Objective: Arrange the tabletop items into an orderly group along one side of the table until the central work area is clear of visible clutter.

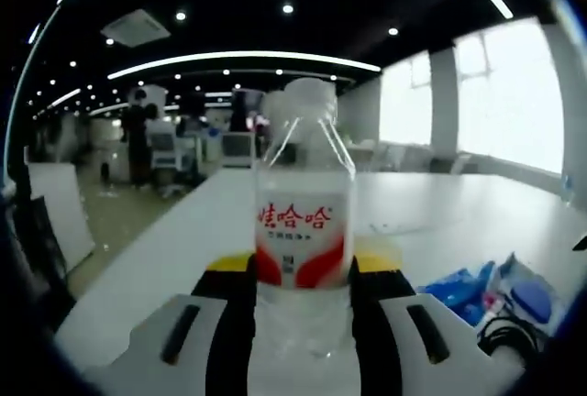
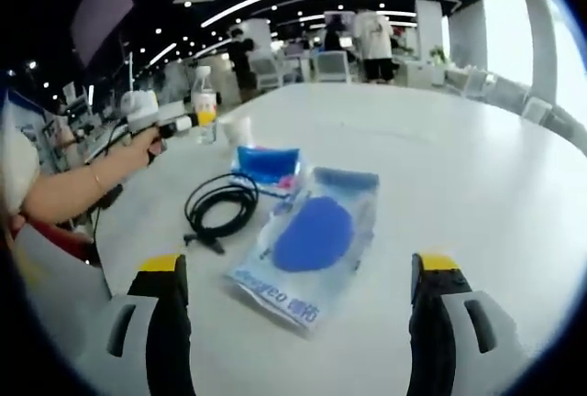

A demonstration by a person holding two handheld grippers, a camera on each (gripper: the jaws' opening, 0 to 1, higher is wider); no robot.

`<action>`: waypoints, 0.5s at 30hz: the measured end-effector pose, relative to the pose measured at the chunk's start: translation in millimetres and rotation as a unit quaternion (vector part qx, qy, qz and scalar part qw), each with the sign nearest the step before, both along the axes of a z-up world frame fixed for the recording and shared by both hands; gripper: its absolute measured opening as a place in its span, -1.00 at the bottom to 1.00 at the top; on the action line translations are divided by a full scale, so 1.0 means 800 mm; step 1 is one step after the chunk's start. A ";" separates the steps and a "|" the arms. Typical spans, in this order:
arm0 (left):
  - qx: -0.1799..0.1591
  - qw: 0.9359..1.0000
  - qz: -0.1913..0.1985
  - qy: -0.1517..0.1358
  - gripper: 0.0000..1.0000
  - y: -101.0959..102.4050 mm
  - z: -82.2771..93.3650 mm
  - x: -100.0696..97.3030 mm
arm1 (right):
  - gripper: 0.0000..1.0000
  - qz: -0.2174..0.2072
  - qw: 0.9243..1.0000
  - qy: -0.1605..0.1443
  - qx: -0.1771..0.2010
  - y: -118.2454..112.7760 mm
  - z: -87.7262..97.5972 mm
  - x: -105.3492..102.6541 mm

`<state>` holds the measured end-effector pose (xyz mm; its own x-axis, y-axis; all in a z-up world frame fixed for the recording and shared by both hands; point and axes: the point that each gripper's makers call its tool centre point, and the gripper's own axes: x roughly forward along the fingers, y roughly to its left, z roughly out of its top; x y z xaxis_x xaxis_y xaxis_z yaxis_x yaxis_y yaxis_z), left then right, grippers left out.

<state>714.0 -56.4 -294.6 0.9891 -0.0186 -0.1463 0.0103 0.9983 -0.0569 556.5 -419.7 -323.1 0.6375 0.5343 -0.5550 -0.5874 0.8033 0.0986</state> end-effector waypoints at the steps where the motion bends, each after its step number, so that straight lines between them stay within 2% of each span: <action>1: 0.000 1.000 0.007 -0.001 -0.27 0.003 -0.001 0.002 | 0.99 0.000 1.000 0.001 -0.001 -0.001 -0.001 0.000; 5: -0.018 1.000 0.024 -0.010 -0.28 0.016 -0.004 0.012 | 0.99 -0.001 1.000 0.002 -0.002 -0.002 -0.003 0.000; 8: -0.018 0.999 0.028 -0.013 -0.29 0.026 -0.008 0.023 | 0.99 0.001 1.000 0.004 -0.006 -0.002 -0.006 -0.001; 12: -0.031 0.998 0.031 -0.039 -0.29 0.031 -0.002 0.033 | 0.99 0.006 1.000 0.007 -0.013 -0.001 -0.010 -0.001; 15: -0.029 0.997 0.041 -0.050 -0.29 0.037 -0.002 0.042 | 0.99 0.007 1.000 0.008 -0.018 -0.001 -0.011 -0.002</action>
